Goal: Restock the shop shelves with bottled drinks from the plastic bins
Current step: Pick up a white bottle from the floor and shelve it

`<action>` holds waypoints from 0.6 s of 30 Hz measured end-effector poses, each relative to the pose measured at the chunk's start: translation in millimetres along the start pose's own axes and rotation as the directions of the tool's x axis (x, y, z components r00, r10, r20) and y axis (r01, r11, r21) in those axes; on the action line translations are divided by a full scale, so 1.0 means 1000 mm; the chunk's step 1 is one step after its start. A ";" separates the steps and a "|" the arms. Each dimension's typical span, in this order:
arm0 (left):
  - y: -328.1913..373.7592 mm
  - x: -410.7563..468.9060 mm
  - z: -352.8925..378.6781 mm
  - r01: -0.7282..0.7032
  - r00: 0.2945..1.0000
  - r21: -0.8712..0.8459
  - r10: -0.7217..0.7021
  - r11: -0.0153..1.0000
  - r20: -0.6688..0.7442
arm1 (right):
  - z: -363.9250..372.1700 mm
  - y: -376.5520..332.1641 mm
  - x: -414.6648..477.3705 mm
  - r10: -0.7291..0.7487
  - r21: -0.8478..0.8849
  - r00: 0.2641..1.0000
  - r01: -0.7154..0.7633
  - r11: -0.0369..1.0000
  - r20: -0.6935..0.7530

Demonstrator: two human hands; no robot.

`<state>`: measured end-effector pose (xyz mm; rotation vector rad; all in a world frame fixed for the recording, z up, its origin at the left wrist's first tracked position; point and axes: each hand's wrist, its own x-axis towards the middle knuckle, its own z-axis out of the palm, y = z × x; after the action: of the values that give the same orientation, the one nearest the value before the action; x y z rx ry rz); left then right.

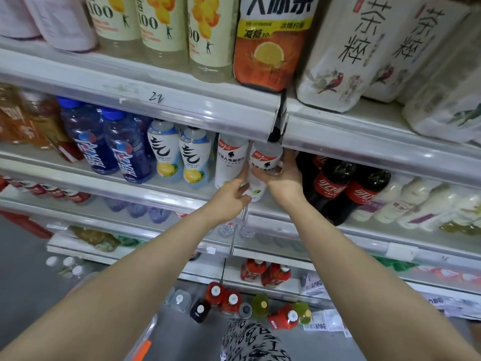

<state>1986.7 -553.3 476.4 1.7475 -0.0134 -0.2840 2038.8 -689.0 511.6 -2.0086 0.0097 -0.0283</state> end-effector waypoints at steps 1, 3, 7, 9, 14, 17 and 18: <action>-0.001 0.001 0.000 0.000 1.000 0.004 0.000 1.000 -0.002 | 0.001 0.001 0.002 -0.005 0.005 1.000 0.005 1.000 -0.002; -0.002 0.004 0.000 -0.004 1.000 0.014 0.004 1.000 0.002 | 0.002 0.003 0.005 -0.009 0.003 1.000 0.009 1.000 -0.011; -0.001 0.008 -0.002 -0.009 1.000 0.025 0.009 1.000 0.001 | 0.000 0.003 0.011 0.007 -0.008 1.000 -0.007 1.000 0.000; 0.000 0.006 -0.002 -0.010 1.000 0.032 0.010 0.999 0.005 | 0.000 0.003 0.010 0.004 -0.008 1.000 -0.004 1.000 0.004; 0.000 -0.005 -0.008 -0.001 1.000 0.075 0.001 0.997 -0.006 | 0.006 0.004 0.006 0.035 -0.047 0.999 -0.035 0.998 0.004; 0.001 -0.019 -0.013 0.031 1.000 0.078 -0.030 0.996 -0.008 | 0.007 0.004 0.000 0.080 -0.069 0.997 -0.081 0.994 -0.013; 0.002 -0.026 -0.016 0.045 0.999 0.080 -0.044 0.996 -0.011 | 0.008 0.004 -0.004 0.092 -0.082 0.996 -0.093 0.992 -0.017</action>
<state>1965.3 -534.0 485.6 1.8301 0.0210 -0.3120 2034.6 -683.5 504.4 -2.0888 0.1141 0.0181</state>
